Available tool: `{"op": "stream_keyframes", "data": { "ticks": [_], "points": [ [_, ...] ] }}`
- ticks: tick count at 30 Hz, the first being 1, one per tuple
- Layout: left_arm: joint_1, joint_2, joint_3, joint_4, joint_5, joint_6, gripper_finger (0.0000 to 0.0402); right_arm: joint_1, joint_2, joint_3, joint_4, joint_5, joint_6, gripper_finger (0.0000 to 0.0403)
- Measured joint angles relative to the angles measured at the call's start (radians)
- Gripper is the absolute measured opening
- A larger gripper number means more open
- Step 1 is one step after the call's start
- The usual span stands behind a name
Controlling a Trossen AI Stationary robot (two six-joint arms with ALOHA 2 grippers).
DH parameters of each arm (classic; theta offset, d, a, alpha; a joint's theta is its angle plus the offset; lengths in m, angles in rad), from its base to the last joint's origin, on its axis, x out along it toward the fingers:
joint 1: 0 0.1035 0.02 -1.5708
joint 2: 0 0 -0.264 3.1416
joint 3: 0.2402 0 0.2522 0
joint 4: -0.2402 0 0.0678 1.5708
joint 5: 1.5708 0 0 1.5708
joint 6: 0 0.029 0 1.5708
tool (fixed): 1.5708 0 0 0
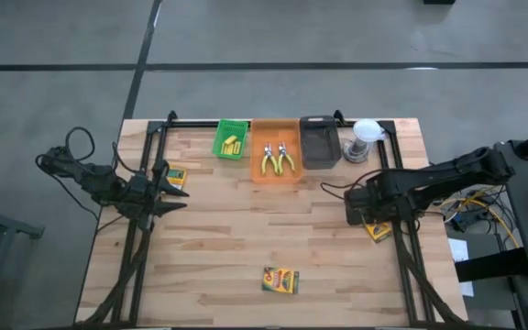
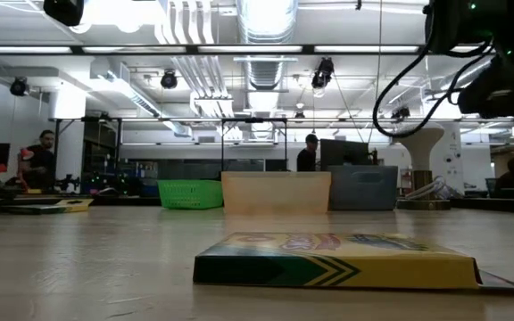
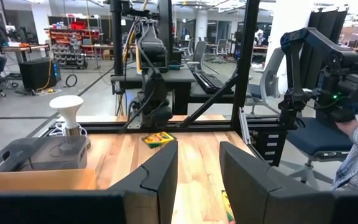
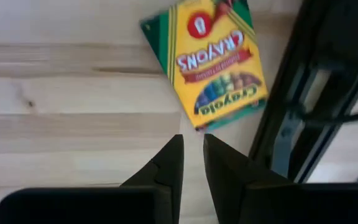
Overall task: Pick & Place School Supplies
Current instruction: Put the yellow crayon box into the black bin
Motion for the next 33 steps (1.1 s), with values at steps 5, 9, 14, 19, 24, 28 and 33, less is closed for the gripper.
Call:
{"op": "stream_keyframes", "data": {
  "ticks": [5, 9, 14, 19, 24, 28, 33],
  "points": [
    [0.0, 0.0, 0.0, -0.004, 0.0, 0.0, 0.0124, -0.005, 0.031, 0.0, 0.003, -0.045, 0.105, 0.0054],
    [0.0, 0.0, 0.0, -0.006, 0.0, 0.0, 0.0124, -0.023, 0.056, 0.0, 0.004, -0.072, 0.156, 0.0054],
    [0.0, 0.0, 0.0, -0.007, 0.0, 0.0, 0.0124, -0.072, 0.093, 0.005, 0.005, -0.093, 0.225, 0.0053],
    [0.0, 0.0, 0.0, -0.008, 0.0, 0.0, 0.0124, -0.136, 0.154, 0.028, 0.005, -0.063, 0.211, 0.0053],
    [0.0, 0.0, 0.0, -0.008, 0.0, 0.0, 0.0124, -0.189, 0.257, 0.031, -0.001, -0.052, 0.141, 0.0053],
    [0.0, 0.0, 0.0, -0.008, 0.0, 0.0, 0.0124, -0.226, 0.354, 0.031, -0.002, -0.075, 0.089, 0.0053],
    [0.0, 0.0, 0.0, -0.008, 0.0, 0.0, 0.0124, -0.249, 0.439, 0.031, -0.016, -0.093, -0.03, 0.0053]
  ]
}}
